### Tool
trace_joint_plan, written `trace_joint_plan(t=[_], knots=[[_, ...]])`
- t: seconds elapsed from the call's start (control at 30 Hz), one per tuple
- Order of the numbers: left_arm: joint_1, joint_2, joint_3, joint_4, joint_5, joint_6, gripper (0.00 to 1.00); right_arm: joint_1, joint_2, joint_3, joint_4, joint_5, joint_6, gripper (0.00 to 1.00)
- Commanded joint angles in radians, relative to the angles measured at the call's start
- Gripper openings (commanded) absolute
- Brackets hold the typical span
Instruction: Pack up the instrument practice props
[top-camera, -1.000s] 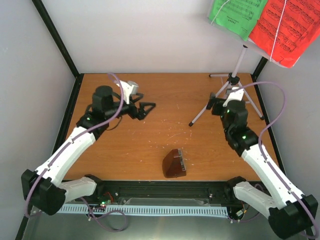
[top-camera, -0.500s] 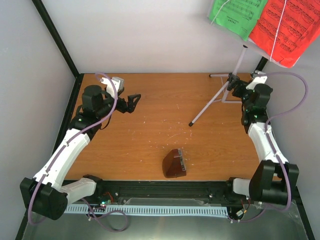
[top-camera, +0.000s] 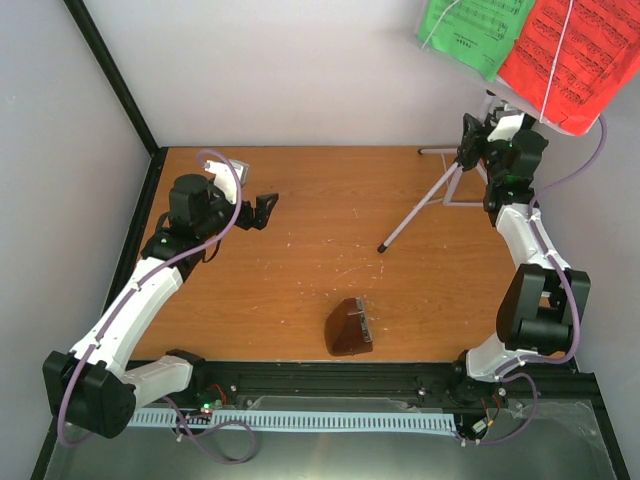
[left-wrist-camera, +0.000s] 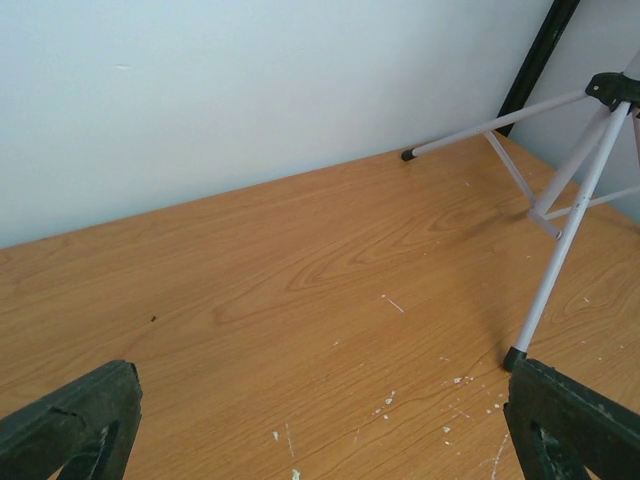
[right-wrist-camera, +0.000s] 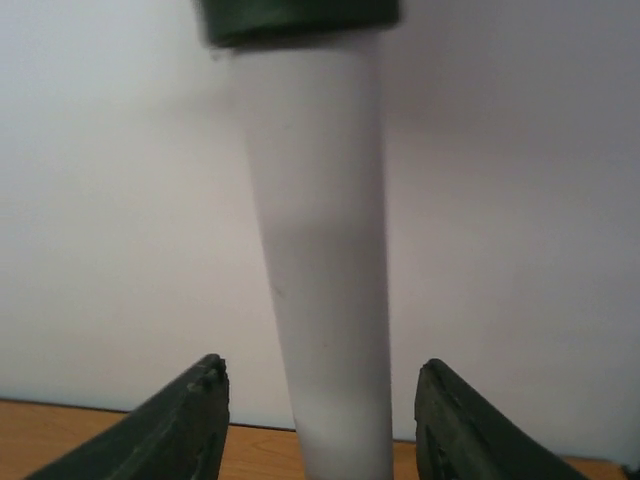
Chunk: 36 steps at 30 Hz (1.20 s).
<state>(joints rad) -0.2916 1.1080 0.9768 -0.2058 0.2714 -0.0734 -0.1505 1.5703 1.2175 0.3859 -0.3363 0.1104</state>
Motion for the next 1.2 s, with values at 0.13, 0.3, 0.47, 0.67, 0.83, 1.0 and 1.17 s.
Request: trace_joint_plan(t=[0.13,0.3,0.47,0.67,0.83,1.0,1.17], knots=[[0.005,-0.005,0.003,-0.006,-0.009,0.027,1.00,-0.006,0.033,0.016,0.117,-0.086,-0.121,0.18],[0.005,-0.001,0.002,-0.007,-0.006,0.026,1.00,-0.005,0.031,-0.028,0.241,-0.256,-0.083,0.03],[0.005,-0.002,0.000,-0.004,-0.003,0.026,0.99,0.032,0.014,-0.042,0.291,-0.334,-0.006,0.03],[0.005,0.000,-0.001,-0.003,0.004,0.023,1.00,0.160,0.028,-0.051,0.366,-0.318,0.048,0.03],[0.005,0.000,-0.004,-0.004,-0.003,0.024,1.00,0.302,0.043,-0.055,0.373,-0.220,0.057,0.03],[0.004,-0.002,-0.006,-0.004,-0.008,0.024,0.99,0.448,0.072,-0.053,0.376,-0.131,0.075,0.03],[0.005,-0.005,-0.006,-0.003,-0.004,0.024,0.99,0.558,0.093,-0.042,0.342,-0.018,0.057,0.03]])
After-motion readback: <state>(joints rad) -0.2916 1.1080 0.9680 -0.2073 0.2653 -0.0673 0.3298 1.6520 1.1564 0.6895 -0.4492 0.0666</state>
